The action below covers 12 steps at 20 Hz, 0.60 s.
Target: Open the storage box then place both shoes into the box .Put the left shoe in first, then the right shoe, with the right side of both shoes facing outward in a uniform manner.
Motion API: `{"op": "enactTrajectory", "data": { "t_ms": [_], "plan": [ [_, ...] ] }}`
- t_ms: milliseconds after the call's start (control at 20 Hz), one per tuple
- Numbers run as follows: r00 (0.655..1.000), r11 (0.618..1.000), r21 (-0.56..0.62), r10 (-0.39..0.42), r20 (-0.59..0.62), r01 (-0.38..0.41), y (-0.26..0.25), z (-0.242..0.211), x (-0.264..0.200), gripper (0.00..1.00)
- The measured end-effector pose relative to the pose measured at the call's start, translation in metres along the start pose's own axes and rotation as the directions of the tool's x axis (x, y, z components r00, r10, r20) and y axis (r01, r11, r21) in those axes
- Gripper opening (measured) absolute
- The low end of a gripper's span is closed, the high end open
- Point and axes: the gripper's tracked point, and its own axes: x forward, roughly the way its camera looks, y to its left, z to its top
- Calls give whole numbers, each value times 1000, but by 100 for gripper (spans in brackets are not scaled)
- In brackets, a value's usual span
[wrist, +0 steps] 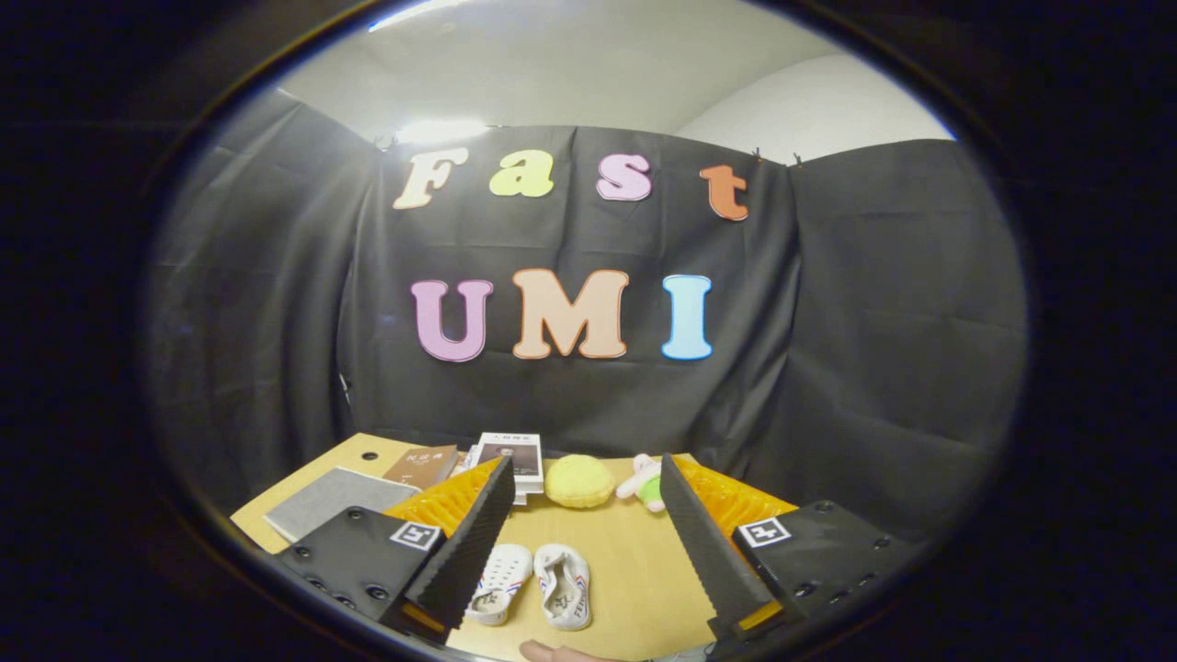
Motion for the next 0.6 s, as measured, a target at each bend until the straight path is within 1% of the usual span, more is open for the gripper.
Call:
{"op": "enactTrajectory", "data": {
  "t_ms": [150,350,450,600],
  "plan": [
    [1000,1000,-6,17,-9,-17,1,-2,2,100],
    [999,999,15,40,-29,-39,3,-11,3,100],
    [998,999,21,46,-48,-45,3,-21,6,100],
    [990,996,30,87,-109,-84,12,-47,17,100]
  ]
}}
